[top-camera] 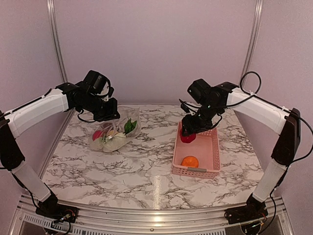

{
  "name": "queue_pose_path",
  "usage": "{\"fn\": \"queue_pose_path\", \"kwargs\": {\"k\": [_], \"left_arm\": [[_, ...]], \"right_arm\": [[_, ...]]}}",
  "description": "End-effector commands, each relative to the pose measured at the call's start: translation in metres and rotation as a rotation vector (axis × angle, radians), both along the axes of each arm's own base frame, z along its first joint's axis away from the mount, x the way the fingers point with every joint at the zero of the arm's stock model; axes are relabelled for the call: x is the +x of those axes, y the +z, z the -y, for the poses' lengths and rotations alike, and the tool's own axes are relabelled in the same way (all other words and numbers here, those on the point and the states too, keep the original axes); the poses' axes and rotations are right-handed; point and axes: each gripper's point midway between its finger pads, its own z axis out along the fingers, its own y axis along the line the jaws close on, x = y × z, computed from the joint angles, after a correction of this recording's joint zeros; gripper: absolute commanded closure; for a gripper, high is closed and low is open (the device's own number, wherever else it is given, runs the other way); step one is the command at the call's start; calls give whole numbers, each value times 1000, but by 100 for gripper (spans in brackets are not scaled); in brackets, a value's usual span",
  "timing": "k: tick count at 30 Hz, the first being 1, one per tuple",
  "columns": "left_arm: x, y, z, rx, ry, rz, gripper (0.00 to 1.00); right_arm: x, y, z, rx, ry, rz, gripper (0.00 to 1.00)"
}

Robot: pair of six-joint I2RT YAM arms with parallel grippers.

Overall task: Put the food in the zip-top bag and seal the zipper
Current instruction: Pick up the fake fruit from the bin, then place the fake fruit in the zipper food storage bag.

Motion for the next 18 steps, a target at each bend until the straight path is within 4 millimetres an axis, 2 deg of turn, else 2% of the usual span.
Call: {"fn": "queue_pose_path", "kwargs": {"k": [1, 5, 10, 14, 18], "left_arm": [[0, 12, 1, -21, -3, 19, 100], [1, 14, 1, -24, -2, 24, 100], [2, 15, 3, -28, -4, 25, 100], [2, 17, 4, -35, -6, 26, 100], [0, 29, 6, -65, -8, 31, 100]], "right_arm": [[7, 60, -68, 343, 116, 105, 52], [4, 100, -111, 535, 208, 161, 53], [-11, 131, -162, 659, 339, 208, 53], [-18, 133, -194, 737, 389, 184, 52], [-15, 122, -216, 739, 403, 164, 52]]}}
